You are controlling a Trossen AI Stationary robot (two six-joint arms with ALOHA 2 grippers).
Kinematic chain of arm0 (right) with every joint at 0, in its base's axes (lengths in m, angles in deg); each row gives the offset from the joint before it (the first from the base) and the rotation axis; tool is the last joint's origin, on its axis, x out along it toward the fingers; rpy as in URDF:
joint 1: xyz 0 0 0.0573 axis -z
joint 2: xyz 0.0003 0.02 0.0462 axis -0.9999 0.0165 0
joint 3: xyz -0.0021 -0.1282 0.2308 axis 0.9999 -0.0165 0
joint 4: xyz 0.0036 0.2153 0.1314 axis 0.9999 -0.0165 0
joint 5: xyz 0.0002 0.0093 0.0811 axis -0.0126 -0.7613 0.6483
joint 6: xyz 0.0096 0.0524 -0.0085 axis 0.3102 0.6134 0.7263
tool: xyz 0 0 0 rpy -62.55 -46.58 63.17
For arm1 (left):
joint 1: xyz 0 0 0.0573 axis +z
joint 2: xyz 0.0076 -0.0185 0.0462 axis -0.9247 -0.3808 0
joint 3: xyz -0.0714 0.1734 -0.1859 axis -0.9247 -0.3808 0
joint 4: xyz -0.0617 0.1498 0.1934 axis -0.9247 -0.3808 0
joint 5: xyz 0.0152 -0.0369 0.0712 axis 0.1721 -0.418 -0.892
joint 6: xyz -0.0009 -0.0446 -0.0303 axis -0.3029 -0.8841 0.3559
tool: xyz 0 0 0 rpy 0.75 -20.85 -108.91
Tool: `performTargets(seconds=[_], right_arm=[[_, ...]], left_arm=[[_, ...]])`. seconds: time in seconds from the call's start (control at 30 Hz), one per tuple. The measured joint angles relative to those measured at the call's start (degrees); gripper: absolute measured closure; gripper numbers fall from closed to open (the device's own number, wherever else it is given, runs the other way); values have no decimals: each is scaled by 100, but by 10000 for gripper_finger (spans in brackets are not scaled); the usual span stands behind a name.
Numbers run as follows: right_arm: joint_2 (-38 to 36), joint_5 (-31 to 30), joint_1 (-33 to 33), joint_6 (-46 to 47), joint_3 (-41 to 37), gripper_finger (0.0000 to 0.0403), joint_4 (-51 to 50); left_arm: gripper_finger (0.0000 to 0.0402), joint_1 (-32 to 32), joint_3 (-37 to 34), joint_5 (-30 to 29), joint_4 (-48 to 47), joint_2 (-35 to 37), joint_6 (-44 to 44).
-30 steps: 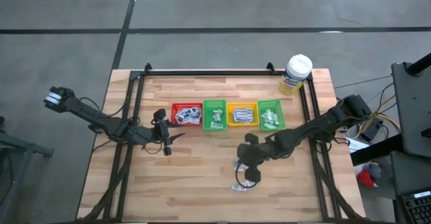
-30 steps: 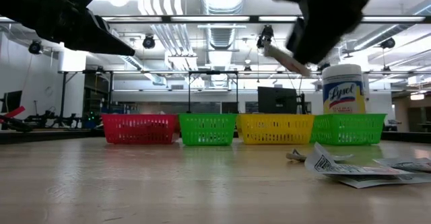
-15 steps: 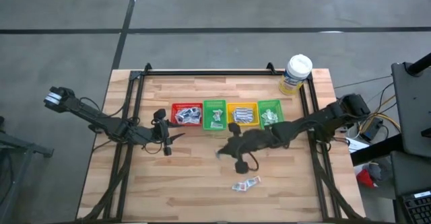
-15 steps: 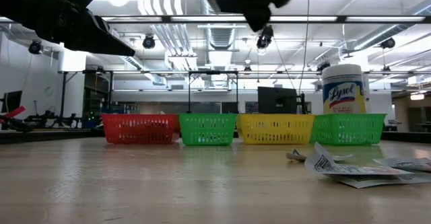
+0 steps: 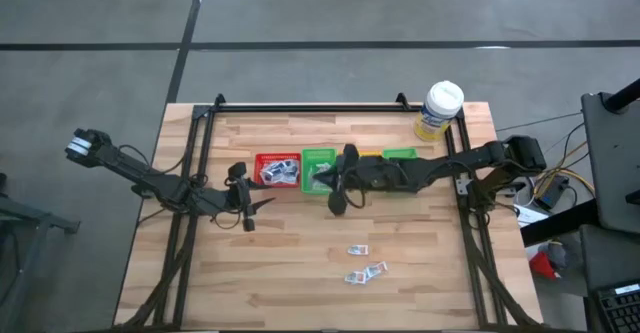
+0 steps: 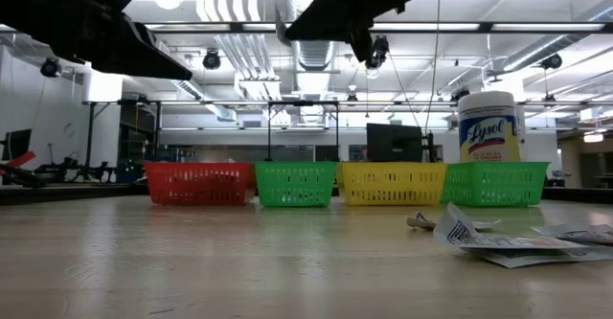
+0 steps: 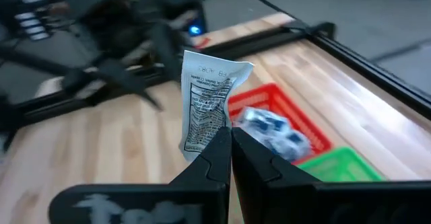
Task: Pick & Place First Aid Supplies
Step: Put the ointment pack into the left green basket
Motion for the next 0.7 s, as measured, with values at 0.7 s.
performTargets(seconds=[0.7], right_arm=[[386, -3, 929, 1351, 687, 394, -1669]], left_arm=[[251, 113, -861, 1056, 1392, 807, 468]])
